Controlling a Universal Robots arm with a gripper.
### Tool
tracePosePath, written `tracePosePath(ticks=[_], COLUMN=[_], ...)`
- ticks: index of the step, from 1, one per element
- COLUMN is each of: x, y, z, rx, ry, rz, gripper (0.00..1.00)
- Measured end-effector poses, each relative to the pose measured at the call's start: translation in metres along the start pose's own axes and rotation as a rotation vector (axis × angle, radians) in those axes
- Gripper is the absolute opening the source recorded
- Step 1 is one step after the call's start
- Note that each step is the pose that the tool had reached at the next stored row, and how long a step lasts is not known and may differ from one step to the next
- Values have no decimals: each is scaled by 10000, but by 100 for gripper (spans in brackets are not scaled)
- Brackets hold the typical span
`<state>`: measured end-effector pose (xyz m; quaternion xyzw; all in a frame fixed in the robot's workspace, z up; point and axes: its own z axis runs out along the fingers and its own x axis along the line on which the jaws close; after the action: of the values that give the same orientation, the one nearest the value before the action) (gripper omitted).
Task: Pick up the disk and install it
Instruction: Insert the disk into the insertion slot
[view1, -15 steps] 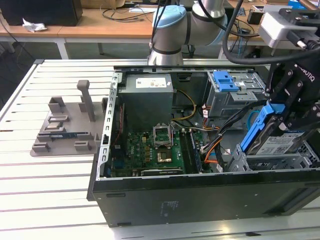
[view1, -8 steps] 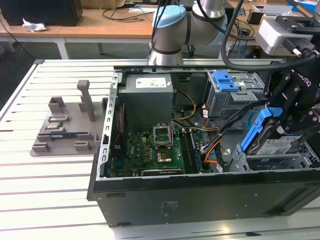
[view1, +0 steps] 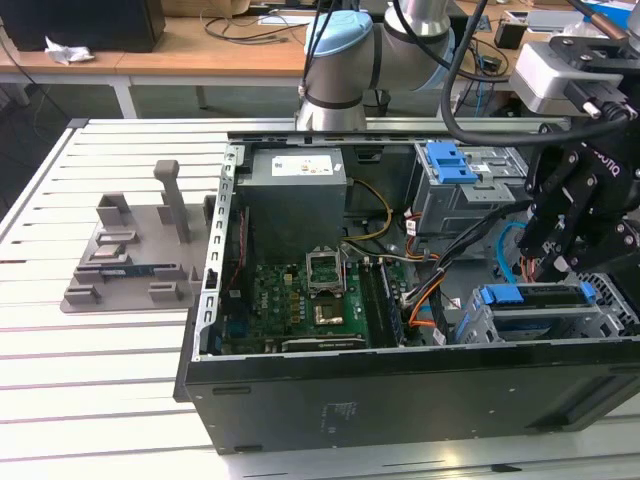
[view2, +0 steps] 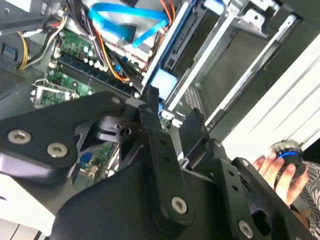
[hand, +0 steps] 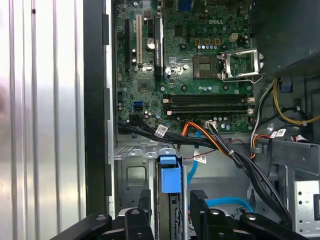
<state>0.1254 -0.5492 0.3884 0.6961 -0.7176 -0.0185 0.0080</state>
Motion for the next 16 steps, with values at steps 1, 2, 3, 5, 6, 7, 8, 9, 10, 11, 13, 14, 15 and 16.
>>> tracePosePath(ticks=[1,2,3,5,6,7,8,9,10,11,13,14,15,16], x=[0,0,0,0,0,0,0,0,0,0,0,0,0,0], y=[0,0,0,0,0,0,0,0,0,0,0,0,0,0], z=[0,0,1,1,2,2,2,3,3,3,4,4,5,5], rx=[0,0,0,0,0,0,-1,0,0,0,0,0,0,0], ry=[0,1,1,1,0,0,1,0,0,0,0,0,1,1], rz=[0,0,0,0,0,0,0,-1,0,0,0,0,0,0], gripper=[44,44,44,43,36,30,30,24,18,12,11,11,11,11])
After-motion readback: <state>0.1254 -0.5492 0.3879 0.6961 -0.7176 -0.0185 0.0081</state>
